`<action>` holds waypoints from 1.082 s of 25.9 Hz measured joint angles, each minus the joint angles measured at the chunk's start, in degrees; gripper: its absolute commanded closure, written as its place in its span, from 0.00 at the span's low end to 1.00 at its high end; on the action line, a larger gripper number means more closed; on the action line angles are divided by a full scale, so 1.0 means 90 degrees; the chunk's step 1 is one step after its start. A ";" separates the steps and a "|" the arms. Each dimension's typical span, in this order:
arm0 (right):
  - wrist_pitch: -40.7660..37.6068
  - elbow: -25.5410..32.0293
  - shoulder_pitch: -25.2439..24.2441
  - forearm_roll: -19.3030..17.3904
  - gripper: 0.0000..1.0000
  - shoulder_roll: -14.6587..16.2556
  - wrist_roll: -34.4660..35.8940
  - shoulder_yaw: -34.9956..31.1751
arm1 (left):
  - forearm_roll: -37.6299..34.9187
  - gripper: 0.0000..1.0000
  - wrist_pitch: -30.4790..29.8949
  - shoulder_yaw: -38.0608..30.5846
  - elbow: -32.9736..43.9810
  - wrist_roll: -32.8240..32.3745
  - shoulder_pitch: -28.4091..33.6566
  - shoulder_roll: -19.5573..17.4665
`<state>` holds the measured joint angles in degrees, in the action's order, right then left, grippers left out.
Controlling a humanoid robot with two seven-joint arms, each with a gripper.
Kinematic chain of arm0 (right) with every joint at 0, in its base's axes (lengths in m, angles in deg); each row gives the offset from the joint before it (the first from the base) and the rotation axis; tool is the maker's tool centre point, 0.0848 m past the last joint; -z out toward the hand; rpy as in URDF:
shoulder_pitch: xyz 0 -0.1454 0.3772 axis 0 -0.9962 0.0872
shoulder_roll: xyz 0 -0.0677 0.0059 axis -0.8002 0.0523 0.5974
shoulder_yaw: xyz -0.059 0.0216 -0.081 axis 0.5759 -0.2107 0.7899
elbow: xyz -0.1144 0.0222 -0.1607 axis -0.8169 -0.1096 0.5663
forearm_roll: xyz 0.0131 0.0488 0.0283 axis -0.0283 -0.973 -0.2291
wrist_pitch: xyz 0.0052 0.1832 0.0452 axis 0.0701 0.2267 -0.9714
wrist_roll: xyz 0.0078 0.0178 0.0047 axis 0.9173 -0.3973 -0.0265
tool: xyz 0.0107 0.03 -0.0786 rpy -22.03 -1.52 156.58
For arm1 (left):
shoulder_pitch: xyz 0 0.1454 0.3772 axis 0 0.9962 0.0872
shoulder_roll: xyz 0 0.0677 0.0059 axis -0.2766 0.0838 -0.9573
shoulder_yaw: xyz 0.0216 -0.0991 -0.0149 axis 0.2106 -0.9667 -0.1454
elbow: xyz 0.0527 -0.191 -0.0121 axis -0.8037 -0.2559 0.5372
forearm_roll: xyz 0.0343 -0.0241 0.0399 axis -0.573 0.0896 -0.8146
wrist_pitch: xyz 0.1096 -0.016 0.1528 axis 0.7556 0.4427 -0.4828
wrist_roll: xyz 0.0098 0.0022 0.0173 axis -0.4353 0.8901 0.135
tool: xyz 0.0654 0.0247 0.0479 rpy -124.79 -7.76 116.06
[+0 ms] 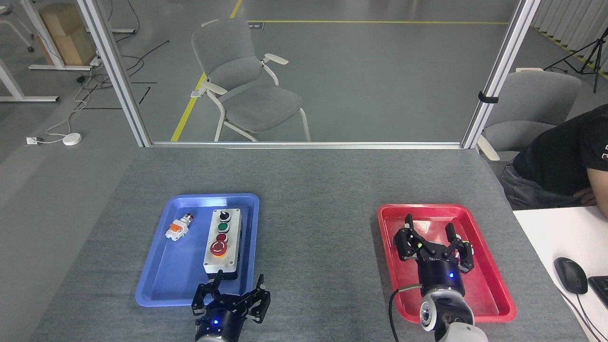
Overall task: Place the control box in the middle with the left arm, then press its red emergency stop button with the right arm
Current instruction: 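Move the left gripper toward the grey control box on the blue tray, then grasp the grey control box with the left gripper and lift it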
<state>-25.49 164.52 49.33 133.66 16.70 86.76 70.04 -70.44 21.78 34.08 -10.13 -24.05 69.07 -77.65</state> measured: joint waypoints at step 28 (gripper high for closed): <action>-0.0017 0.0000 0.0008 0.0000 0.00 -0.0062 0.0015 0.0019 | 0.0650 0.01 0.0484 -0.0392 -0.2151 -0.0586 -0.1425 0.0067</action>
<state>-25.65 164.52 49.40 133.66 16.14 86.89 70.21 -64.59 26.14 30.55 -29.49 -29.32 56.24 -77.05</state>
